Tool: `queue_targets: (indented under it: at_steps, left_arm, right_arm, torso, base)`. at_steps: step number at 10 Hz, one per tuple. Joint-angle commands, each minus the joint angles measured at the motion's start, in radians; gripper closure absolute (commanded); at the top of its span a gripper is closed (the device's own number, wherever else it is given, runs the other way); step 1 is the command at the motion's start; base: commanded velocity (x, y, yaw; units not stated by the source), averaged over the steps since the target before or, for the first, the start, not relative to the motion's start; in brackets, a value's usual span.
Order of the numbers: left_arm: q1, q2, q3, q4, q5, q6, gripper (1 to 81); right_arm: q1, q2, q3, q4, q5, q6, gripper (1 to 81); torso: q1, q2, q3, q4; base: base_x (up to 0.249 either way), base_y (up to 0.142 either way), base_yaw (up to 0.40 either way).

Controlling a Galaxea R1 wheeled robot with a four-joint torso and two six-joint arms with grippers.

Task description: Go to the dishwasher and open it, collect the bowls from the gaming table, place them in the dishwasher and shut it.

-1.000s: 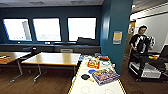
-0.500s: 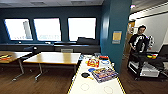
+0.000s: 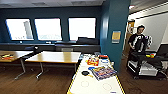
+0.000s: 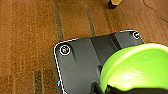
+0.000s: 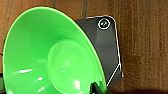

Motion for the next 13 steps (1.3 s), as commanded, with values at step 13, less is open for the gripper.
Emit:
queue_targets:
  at_steps: [13]
  left_arm:
    - [-0.04,0.012,-0.059,0.008,0.027,0.015,81.1]
  right_arm:
    - [0.048,0.011,-0.002,-0.013,-0.025,-0.007,81.1]
  torso:
    - [0.001,0.0,0.0,0.0]
  base:
    - [-0.156,0.0,0.0]
